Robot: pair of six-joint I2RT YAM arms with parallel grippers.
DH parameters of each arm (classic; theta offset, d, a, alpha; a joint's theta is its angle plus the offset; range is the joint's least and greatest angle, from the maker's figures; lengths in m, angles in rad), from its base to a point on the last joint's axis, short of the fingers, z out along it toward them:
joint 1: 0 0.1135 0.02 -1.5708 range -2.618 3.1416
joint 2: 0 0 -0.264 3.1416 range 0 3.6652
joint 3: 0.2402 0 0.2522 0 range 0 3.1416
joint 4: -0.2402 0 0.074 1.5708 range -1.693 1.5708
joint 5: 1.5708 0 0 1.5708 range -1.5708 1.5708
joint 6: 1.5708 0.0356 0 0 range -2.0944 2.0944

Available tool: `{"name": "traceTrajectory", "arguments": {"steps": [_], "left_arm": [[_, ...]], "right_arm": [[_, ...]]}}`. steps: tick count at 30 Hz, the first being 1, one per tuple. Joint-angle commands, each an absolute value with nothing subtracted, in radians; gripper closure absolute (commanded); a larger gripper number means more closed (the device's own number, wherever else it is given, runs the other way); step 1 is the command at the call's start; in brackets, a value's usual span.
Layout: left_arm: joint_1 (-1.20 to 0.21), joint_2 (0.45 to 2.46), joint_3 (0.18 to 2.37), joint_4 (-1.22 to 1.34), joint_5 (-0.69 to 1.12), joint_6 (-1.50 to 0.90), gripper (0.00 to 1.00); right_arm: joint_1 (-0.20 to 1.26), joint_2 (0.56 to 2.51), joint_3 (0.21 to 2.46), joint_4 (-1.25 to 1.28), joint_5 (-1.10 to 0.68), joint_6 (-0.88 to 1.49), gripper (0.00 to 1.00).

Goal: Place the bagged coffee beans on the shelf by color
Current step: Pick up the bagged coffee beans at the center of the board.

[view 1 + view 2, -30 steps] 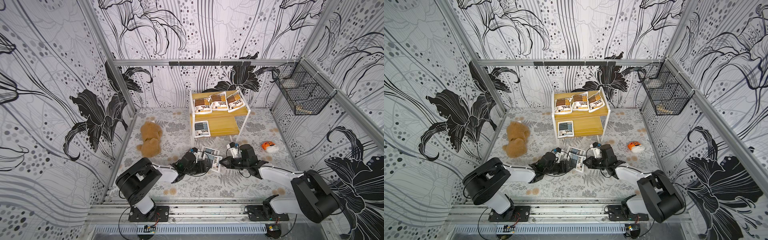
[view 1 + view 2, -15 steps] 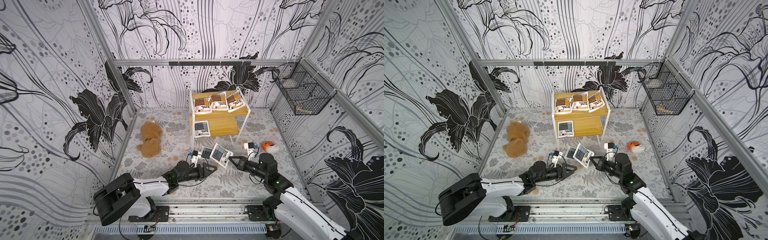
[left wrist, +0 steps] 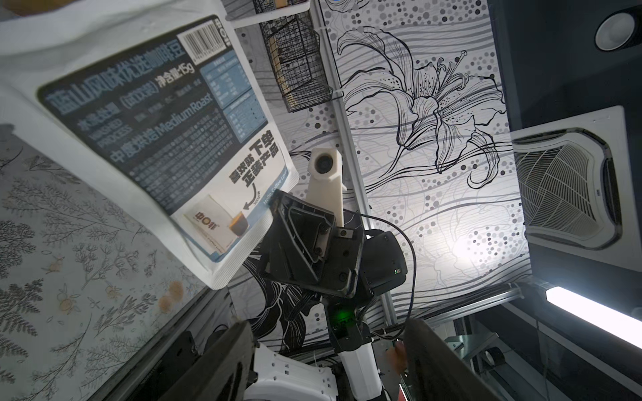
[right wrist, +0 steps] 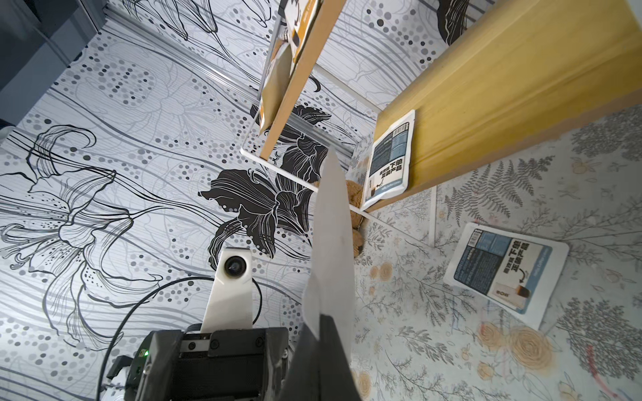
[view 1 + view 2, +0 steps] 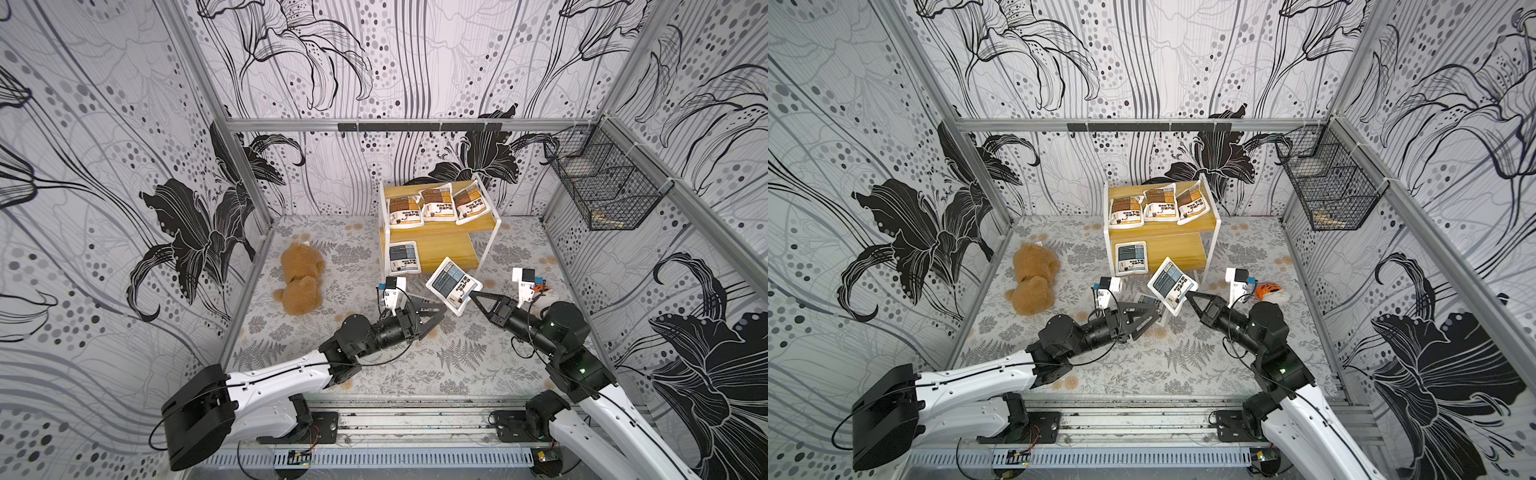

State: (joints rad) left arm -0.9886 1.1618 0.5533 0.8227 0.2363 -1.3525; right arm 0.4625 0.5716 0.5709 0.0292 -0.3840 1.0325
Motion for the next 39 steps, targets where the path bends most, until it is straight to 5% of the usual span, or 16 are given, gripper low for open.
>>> {"name": "traceTrajectory", "arguments": {"steps": [1, 19, 27, 39], "left_arm": [[-0.996, 1.181, 0.585, 0.835, 0.207, -1.328, 0.26], [-0.990, 1.323, 0.710, 0.839, 0.241, -1.293, 0.27], [-0.984, 1.392, 0.700, 0.962, 0.220, -1.324, 0.34], [-0.942, 1.373, 0.704, 0.894, 0.274, -1.306, 0.87]], "right_arm": [[0.469, 0.569, 0.621, 0.069, -0.409, 1.073, 1.00], [0.469, 0.496, 0.603, 0.059, -0.437, 1.141, 1.00], [0.470, 0.467, 0.586, 0.029, -0.428, 1.138, 1.00], [0.470, 0.459, 0.563, -0.039, -0.427, 1.102, 1.00]]}}
